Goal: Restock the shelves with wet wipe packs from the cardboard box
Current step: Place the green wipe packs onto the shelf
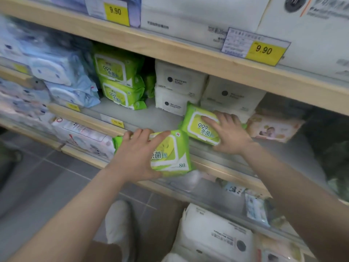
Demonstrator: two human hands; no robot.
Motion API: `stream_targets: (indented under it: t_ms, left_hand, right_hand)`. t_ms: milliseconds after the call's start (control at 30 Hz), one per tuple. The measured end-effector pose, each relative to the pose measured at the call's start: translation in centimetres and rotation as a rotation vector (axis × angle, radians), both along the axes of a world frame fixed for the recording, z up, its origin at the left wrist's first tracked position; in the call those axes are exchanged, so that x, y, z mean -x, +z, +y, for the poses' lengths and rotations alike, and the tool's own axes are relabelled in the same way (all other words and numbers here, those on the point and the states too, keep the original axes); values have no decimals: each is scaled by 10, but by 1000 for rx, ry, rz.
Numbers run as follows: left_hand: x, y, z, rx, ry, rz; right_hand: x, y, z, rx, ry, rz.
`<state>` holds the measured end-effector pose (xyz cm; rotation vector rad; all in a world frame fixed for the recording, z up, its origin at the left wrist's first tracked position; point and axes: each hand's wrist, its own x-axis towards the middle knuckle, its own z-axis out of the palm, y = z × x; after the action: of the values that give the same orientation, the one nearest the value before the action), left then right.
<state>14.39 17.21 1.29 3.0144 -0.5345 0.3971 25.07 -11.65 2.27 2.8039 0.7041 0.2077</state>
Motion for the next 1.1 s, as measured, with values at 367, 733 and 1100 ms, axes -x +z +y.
stream_targets:
  t_ms: [367,733,1100]
  left_hand:
    - [12,3,5,28,35,1]
    - [19,1,98,-32,213,13]
    - [3,-38,177,-35,320,10]
  right_hand:
    - [33,-11,-15,-697,-365,218]
    - [-18,-10,125,-756,-176,272]
    - [-79,-26,271,-813,17,294]
